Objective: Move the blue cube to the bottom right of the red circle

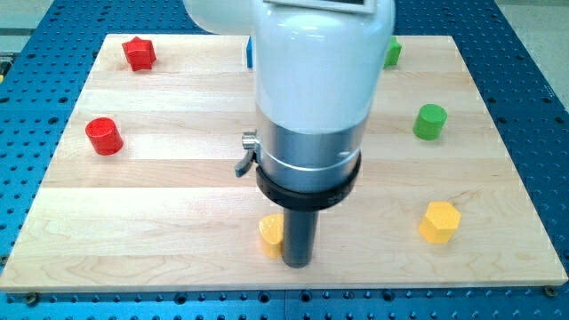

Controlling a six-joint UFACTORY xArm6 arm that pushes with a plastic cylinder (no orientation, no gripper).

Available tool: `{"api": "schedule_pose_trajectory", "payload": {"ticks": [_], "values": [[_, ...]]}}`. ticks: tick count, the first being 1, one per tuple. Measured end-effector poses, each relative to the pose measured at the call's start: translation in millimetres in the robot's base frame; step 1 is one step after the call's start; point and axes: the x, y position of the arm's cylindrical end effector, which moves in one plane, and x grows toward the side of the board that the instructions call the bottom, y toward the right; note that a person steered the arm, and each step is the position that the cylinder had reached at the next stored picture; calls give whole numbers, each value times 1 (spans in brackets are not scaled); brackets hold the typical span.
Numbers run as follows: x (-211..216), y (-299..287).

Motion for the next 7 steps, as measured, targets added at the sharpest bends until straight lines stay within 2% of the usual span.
{"api": "schedule_pose_trajectory", "payload": {"ticks": [1, 2, 3, 4, 5, 6, 7], "values": [[-23, 16], [-105, 21], [-192, 62], [-253, 102], [-293, 72], [-314, 43], [-246, -58]]}}
